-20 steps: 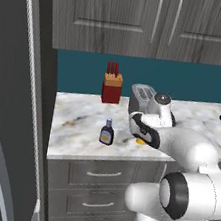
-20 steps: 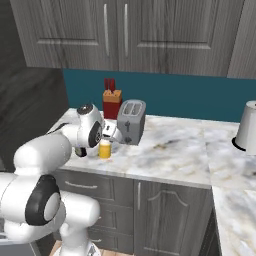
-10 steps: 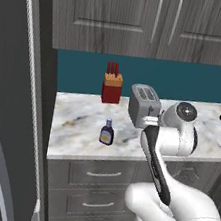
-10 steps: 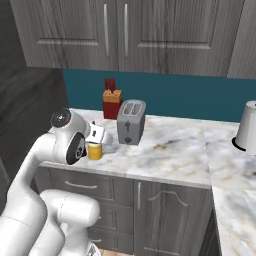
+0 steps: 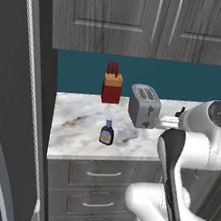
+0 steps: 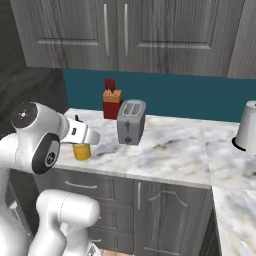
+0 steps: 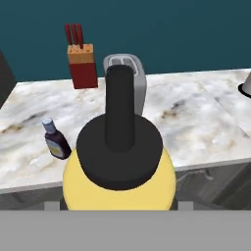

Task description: Place the mustard and condiment bottle from the counter to the top shelf of the fridge. If the existing items in the fridge are on the top shelf, move them to other shelves.

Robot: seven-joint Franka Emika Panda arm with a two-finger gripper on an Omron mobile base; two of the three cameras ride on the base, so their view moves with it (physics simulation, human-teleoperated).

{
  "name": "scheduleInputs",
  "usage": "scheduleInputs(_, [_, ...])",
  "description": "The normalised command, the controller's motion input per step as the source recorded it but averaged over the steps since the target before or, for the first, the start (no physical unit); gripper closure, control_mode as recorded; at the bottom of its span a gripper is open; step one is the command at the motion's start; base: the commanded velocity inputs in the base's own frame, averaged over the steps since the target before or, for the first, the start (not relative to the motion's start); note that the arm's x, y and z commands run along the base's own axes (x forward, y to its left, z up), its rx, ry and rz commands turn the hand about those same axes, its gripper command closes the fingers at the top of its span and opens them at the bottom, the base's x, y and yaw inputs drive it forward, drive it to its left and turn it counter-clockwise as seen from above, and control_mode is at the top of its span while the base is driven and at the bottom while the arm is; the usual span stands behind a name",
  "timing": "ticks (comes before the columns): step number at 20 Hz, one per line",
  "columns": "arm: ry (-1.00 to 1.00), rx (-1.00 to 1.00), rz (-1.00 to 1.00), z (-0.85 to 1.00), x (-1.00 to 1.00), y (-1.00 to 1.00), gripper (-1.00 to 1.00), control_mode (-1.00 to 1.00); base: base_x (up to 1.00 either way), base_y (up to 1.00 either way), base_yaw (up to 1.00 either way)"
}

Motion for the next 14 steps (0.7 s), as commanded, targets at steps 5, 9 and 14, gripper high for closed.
scheduleInputs(5, [-0.01, -0.03, 0.0, 0.98, -1.0, 0.0, 1.0, -1.0, 0.0, 0.0, 0.0])
scheduleInputs(9, [-0.09, 0.0, 0.0, 0.41, -0.92, 0.01, 1.0, -1.0, 0.0, 0.0, 0.0])
scheduleInputs(14, [-0.17, 0.0, 0.01, 0.45, -0.7, 0.0, 1.0, -1.0, 0.0, 0.0, 0.0])
